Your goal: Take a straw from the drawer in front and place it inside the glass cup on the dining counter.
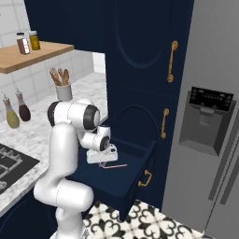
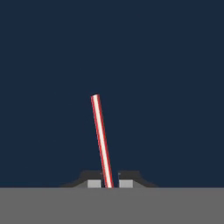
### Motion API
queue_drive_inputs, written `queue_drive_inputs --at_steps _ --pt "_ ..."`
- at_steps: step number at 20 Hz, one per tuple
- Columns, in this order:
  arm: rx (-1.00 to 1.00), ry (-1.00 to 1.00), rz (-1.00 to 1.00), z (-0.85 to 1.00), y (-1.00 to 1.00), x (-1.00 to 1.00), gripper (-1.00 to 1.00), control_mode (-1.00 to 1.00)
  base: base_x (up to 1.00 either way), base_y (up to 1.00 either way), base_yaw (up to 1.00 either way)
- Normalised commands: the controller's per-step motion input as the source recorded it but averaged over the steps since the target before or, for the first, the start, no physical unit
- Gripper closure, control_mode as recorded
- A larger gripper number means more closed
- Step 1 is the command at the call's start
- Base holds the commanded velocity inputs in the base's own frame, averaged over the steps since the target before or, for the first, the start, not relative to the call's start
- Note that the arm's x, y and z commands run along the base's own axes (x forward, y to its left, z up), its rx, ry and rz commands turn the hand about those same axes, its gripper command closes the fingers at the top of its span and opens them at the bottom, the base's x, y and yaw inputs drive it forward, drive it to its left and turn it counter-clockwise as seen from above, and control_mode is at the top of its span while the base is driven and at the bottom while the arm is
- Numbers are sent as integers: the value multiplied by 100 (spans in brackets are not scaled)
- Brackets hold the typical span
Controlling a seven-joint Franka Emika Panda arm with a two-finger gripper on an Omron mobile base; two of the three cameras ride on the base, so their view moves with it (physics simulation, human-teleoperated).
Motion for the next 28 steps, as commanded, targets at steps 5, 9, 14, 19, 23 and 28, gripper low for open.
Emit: queue_drive_inputs --at_steps 5,9,14,19,23,28 --pt "0 -30 -2 100 0 -61 100 -100 0 0 0" --pt "1 -30 -8 100 0 -47 100 -100 0 0 0" --pt "1 -12 -15 100 0 -21 100 -100 0 0 0" --pt "3 2 -19 100 0 0 100 -100 0 0 0" --pt "0 2 -18 100 -2 -4 100 -100 0 0 0" --pt "0 0 -14 100 -8 -24 100 -100 0 0 0"
